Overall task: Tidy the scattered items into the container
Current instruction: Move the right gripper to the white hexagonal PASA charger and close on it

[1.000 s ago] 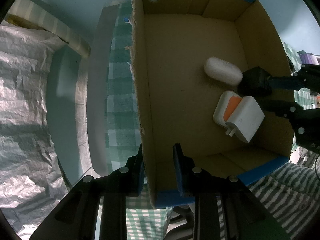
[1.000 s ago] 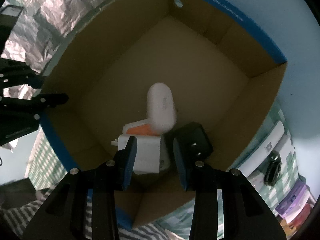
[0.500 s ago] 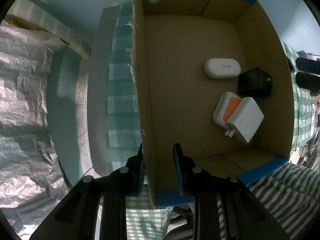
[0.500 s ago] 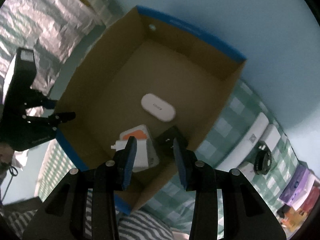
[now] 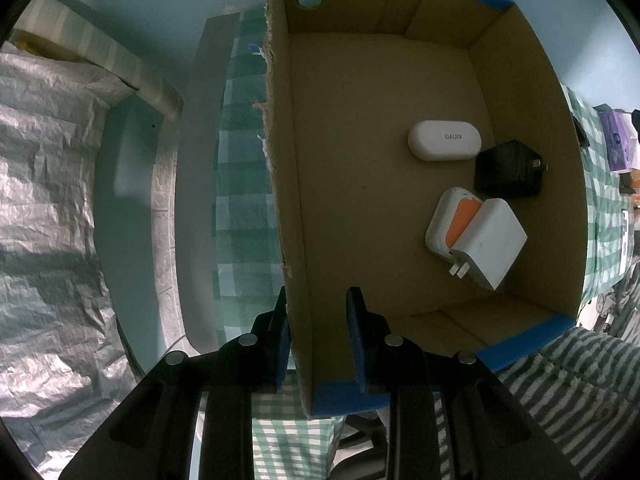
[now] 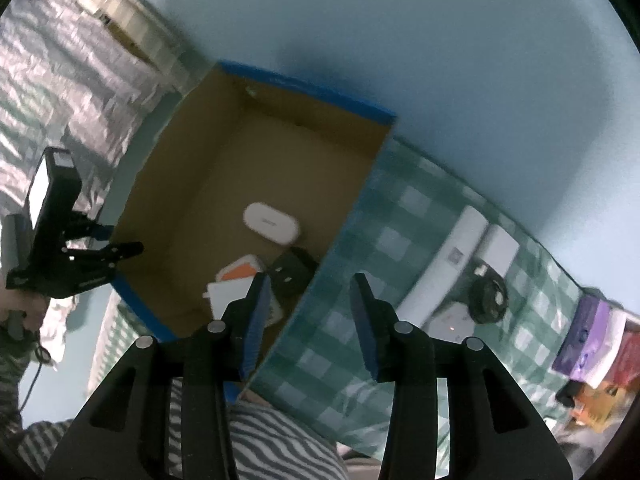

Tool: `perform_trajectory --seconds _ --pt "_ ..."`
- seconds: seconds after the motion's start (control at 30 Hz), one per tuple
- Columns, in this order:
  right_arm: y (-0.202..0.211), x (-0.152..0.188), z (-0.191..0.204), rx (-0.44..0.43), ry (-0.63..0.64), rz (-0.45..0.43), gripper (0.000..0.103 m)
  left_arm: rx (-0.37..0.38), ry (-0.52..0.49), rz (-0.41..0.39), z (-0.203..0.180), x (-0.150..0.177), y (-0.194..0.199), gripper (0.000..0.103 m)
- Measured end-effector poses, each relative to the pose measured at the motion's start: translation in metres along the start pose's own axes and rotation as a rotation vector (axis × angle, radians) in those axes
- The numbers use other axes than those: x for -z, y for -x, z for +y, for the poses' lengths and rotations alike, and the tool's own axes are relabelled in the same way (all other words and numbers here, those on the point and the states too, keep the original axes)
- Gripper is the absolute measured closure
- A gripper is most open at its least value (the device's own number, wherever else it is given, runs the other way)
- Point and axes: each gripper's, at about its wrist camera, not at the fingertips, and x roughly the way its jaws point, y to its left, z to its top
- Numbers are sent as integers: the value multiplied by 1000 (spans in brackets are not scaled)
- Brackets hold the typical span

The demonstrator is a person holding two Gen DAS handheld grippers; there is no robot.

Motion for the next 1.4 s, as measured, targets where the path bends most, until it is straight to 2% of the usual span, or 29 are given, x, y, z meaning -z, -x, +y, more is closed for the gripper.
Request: perform_trajectory --seconds 0.13,0.53,0.7,0.83,1.17,1.37,1.4 --pt "3 12 -32 25 -79 -9 46 2 2 2 0 -1 0 77" --pt "-51 52 -146 66 -420 118 44 1 -1 6 -4 -2 0 77" --pt "-75 66 -179 48 -566 145 32 0 0 6 -4 -2 0 77" --pt "-91 72 -194 10 -653 155 32 -2 0 6 -6 -1 0 77" --pt "-129 80 -223 -16 -837 187 32 -1 1 6 -4 1 0 77" --pt "-140 70 -217 21 -786 211 33 2 6 5 -3 4 0 77" --pt "-141 68 -214 21 -773 215 37 2 8 7 -2 5 0 77"
